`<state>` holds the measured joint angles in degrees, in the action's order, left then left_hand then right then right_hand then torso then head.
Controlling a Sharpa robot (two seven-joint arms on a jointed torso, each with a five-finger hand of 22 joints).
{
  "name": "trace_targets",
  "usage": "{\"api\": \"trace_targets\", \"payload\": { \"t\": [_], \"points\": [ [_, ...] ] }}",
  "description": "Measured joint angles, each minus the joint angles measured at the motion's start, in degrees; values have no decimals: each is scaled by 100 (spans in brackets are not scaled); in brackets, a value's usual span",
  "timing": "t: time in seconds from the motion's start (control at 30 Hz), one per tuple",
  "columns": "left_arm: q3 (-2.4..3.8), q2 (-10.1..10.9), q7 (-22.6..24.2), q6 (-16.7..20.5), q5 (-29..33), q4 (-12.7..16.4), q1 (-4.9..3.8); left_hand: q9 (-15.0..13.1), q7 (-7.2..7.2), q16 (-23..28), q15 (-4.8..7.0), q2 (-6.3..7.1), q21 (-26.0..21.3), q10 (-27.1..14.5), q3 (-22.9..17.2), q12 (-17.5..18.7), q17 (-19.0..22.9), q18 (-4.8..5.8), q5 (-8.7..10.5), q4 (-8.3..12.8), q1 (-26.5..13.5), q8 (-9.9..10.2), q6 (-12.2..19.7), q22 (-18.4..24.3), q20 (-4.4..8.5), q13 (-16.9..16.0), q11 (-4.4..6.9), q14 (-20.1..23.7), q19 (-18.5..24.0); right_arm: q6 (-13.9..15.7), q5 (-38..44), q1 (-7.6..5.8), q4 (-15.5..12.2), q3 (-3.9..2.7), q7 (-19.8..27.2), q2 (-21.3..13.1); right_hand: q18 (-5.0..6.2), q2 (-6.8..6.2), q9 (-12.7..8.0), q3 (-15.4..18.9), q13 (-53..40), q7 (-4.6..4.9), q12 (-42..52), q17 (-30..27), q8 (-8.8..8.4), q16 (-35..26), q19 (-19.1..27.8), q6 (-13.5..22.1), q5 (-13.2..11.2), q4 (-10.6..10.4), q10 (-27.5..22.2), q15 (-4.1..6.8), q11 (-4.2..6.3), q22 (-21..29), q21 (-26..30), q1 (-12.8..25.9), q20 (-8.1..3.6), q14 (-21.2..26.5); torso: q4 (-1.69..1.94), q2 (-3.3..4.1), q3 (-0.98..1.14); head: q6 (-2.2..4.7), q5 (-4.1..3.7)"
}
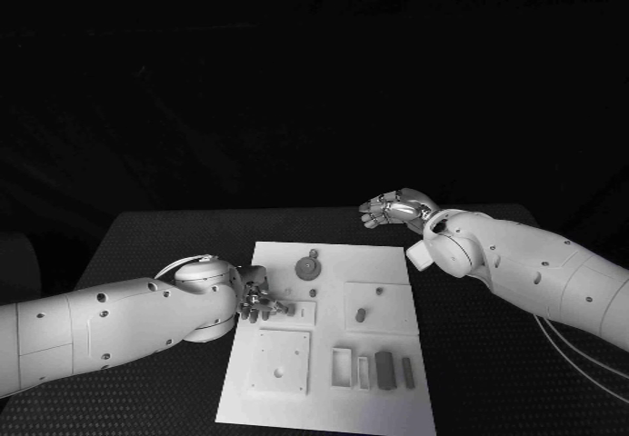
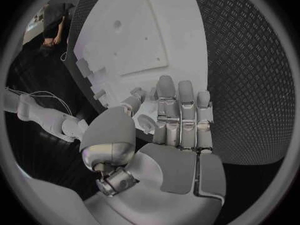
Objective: Assemble the parts on the task board
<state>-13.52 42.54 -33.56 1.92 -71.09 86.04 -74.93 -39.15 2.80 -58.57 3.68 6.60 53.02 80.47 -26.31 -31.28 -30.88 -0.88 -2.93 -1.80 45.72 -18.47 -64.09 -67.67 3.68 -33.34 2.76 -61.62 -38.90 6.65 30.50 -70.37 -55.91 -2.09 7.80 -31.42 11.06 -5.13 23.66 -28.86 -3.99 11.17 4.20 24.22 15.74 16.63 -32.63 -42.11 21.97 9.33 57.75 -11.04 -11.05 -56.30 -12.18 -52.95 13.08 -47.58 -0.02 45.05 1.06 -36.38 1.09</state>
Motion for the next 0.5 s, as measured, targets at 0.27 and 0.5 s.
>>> {"api": "trace_targets", "payload": {
  "t": [0.27,0.5],
  "points": [
    [2,18,-9,0,-76,-19,-5,-6,-3,0,0,155,0,-21,257,0,0,0,-13,-151,-155,-4,3,29,0,-8,20,0,0,0,0,3,0,0,0,-1,1,0,0,0,0,0,0,-5,0,0,0,0,0,0,0,0,0,-5,0,0,0,0,-1,1,-1,-4,1],
    [0,28,-6,46,-86,-25,-1,-24,-24,0,21,173,0,-41,345,0,0,0,-13,-238,-137,-22,24,50,0,-13,41,22,0,0,0,11,2,0,0,2,0,0,-5,0,0,0,0,-5,0,0,0,0,0,0,0,0,0,-5,0,0,0,0,-2,1,-1,-1,-2]
  ]
}}
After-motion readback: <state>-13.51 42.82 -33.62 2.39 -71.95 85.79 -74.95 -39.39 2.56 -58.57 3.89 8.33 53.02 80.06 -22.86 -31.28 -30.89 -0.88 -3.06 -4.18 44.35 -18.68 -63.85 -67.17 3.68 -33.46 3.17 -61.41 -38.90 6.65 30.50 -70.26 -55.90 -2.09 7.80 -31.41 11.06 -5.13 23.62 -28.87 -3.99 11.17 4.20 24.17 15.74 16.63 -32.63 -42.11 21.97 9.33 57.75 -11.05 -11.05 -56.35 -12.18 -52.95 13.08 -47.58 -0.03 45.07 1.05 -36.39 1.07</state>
